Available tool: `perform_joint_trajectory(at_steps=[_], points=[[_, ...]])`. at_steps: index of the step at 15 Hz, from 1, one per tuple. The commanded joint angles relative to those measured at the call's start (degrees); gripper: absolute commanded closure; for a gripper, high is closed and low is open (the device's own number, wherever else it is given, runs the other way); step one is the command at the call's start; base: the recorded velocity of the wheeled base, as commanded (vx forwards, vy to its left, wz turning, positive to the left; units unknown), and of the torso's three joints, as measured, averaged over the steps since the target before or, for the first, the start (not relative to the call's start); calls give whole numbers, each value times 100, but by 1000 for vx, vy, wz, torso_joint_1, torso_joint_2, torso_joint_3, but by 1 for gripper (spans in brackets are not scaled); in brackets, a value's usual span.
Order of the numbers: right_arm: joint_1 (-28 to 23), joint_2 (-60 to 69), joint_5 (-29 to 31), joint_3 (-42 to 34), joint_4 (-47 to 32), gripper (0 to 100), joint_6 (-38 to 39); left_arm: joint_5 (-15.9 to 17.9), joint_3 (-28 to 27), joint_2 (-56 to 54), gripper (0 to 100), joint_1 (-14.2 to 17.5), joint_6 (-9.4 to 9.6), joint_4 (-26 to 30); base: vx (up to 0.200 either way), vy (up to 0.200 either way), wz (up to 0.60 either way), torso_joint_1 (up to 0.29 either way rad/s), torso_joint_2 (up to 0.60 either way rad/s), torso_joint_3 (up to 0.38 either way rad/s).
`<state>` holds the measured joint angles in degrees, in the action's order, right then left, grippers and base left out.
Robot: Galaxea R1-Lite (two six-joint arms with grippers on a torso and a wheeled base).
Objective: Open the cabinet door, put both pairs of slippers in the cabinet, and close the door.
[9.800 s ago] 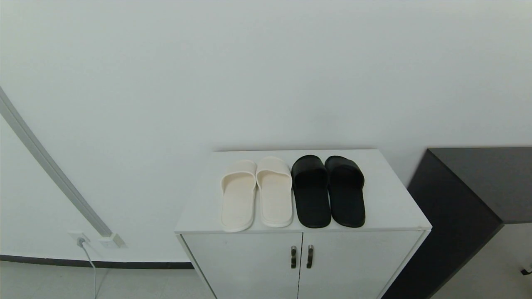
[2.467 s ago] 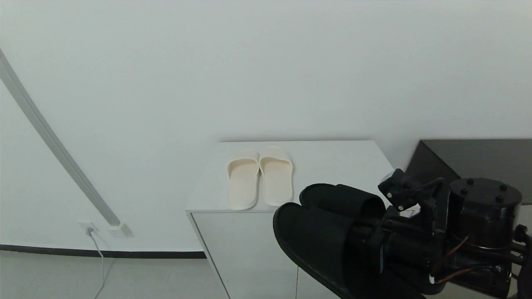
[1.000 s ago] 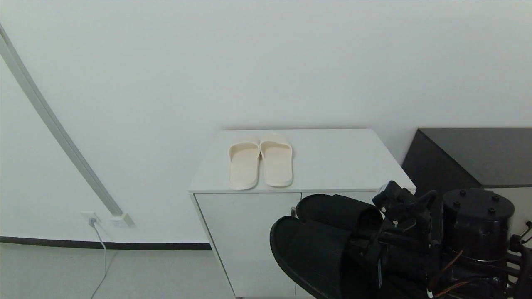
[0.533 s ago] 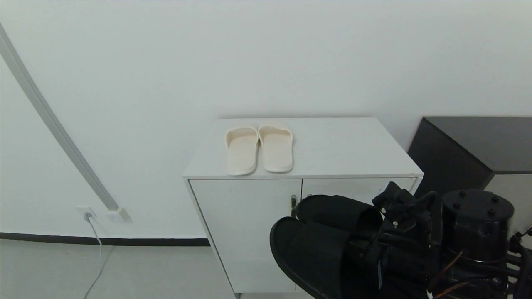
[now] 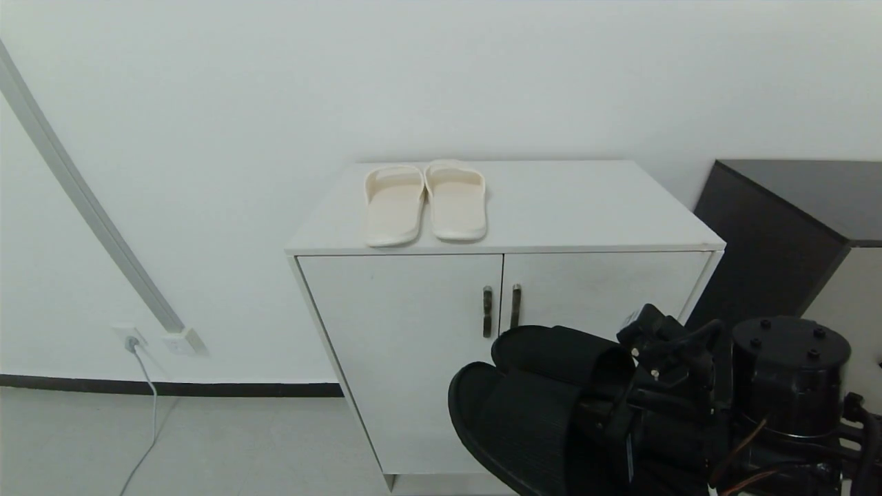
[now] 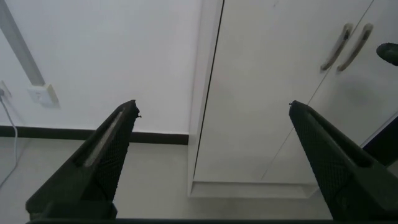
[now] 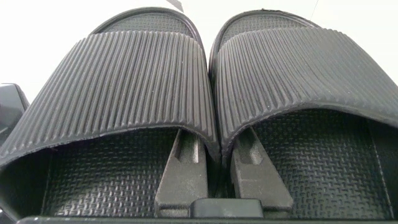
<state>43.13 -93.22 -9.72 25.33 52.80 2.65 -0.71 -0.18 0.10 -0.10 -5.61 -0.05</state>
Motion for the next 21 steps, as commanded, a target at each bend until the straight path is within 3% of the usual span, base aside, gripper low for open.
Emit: perform_joint_trajectory(at_steps=[1,12,21], points=[[2,-12,-4,-11,2,100,-1,0,1,-1,0,-8,-2,-4,0,0,0,-198,510,330],[2,6,5,-72,2,100,-10,0,1,-1,0,1,7,-4,0,0,0,-154,482,324],[-6,76,14,-266,275,100,-159,0,9,-1,0,1,16,-4,0,0,0,-49,410,354]])
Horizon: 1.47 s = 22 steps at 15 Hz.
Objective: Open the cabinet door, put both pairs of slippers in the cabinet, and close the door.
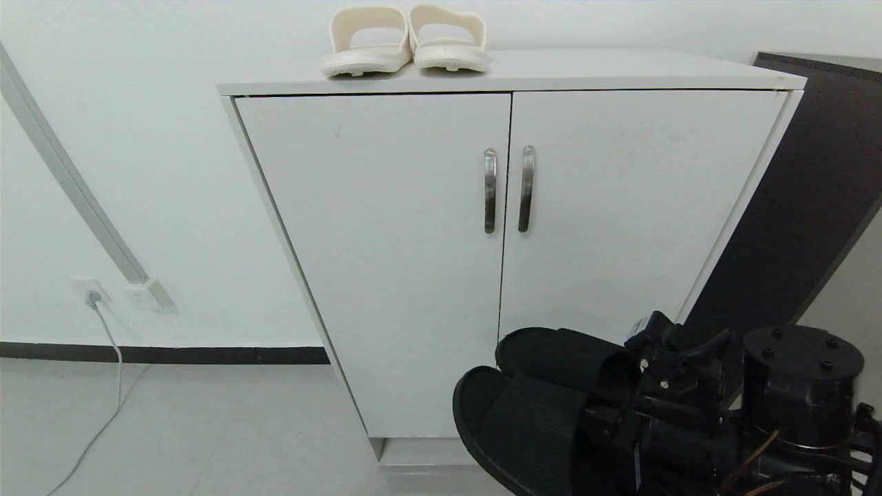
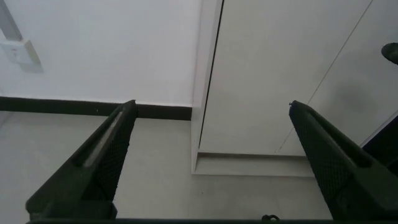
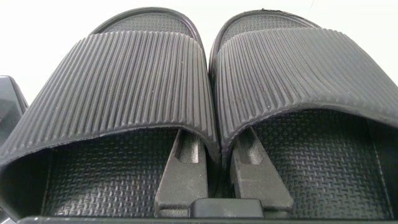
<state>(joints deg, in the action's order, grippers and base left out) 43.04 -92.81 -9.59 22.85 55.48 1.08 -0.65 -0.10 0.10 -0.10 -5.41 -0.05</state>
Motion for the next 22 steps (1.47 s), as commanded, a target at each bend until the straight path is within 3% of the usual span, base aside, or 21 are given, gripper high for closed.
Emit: perform_joint_trajectory(at_steps=[1,10,11,12,13,15,18,20,22], points=[[2,35,-7,-52,-2,100,-12,3,-8,-1,0,1,5,-4,0,0,0,2,100,95],[-7,-9,-7,-96,-2,100,-12,100,-157,228,0,-17,207,-30,0,0,0,0,6,5],[-7,-9,1,-96,-11,100,-12,109,-359,395,0,-34,137,-39,0,0,0,0,0,0],[2,-1,-7,-87,-2,100,-12,196,-904,1106,0,-184,-302,-65,0,0,0,0,0,0],[11,-1,-7,-78,-2,100,-21,302,-1089,1467,0,-333,-311,-74,0,0,0,0,0,0],[11,-1,-7,-96,-11,100,-135,627,-1344,2073,0,-649,-311,-74,0,0,0,0,0,0],[11,-71,-16,-70,-2,100,-135,1436,-1546,2855,0,-913,-311,-101,0,0,0,0,0,0],[11,-115,-25,-70,-2,100,-126,1831,-1687,3383,0,-913,-311,-408,0,0,0,0,0,0],[2,-203,-7,-70,7,100,-126,2350,-1836,4209,0,-922,-311,-1138,0,0,0,0,0,0]])
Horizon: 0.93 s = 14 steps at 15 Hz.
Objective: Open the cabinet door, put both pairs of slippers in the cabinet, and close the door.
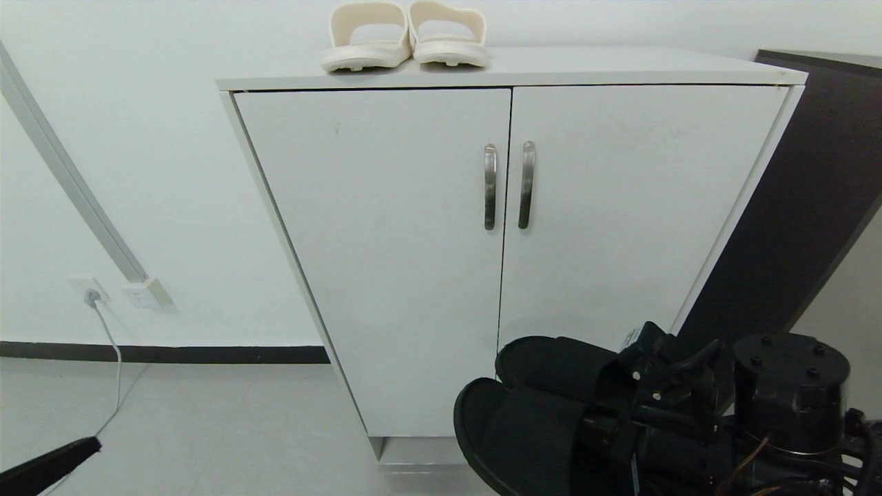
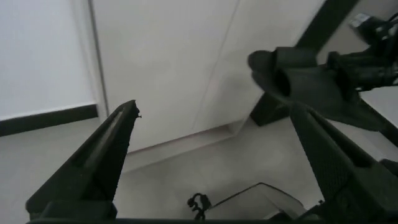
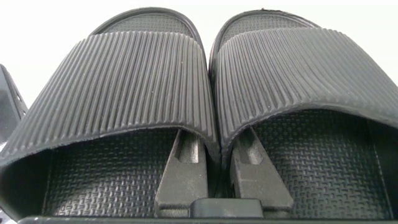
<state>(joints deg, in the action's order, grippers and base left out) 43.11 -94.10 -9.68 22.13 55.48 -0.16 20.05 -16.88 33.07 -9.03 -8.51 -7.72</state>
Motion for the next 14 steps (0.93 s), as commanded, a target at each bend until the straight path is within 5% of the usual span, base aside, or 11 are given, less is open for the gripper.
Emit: perform_joint_trajectory(at_steps=[1,4,7,8,14], points=[[-4,-82,1,2,7,100,-2,438,-289,1237,0,-90,-2,-643,0,0,0,0,0,0],[-4,-73,-16,-7,7,100,-2,693,-852,1808,0,-512,-90,-951,0,0,0,0,0,0],[-4,-82,-34,-15,7,100,-2,790,-1766,2353,0,-1654,-960,-977,0,0,0,0,0,0],[-4,-82,-34,-15,7,100,-2,790,-1889,2485,0,-1900,-1100,-1065,0,0,0,0,0,0],[5,-65,-16,-24,7,100,-11,781,-2346,4418,0,-2683,-1162,-2972,0,0,0,0,0,0]])
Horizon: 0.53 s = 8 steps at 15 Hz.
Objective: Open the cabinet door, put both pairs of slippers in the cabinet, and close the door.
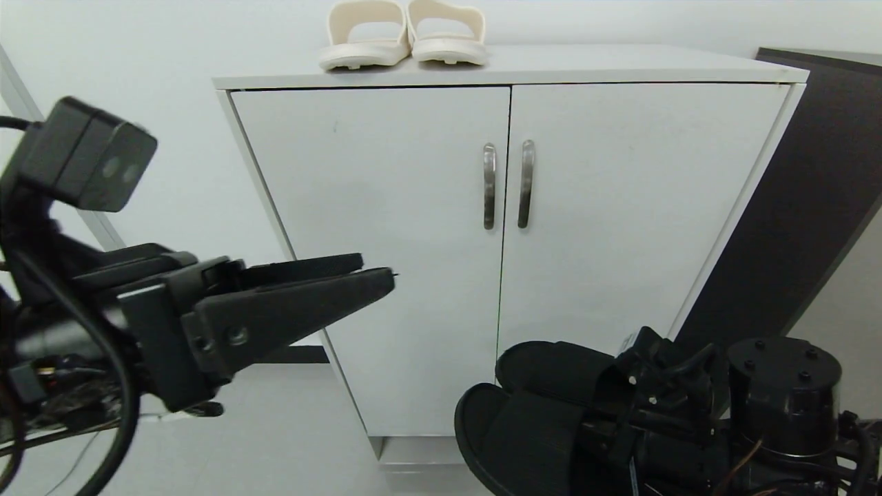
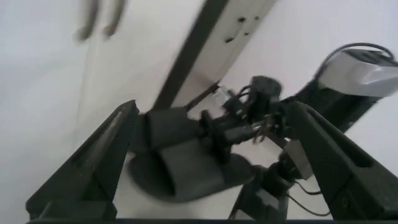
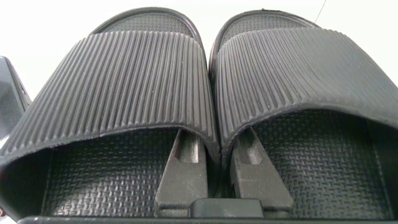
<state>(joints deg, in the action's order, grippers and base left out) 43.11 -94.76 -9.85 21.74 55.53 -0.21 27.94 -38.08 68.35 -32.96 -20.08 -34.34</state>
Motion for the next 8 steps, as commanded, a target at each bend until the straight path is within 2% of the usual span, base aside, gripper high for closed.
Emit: perform_joint_trajectory(at_steps=[1,3,8], points=[[49,1,1,15,11,100,-6,-43,-358,1154,0,-544,-5,-521,0,0,0,0,0,0],[102,1,9,-29,19,100,-6,-69,-648,1444,0,-852,-5,-547,0,0,0,0,0,0],[110,-8,9,-82,19,100,-6,-157,-1711,2349,0,-1028,57,-468,0,0,0,0,0,0]])
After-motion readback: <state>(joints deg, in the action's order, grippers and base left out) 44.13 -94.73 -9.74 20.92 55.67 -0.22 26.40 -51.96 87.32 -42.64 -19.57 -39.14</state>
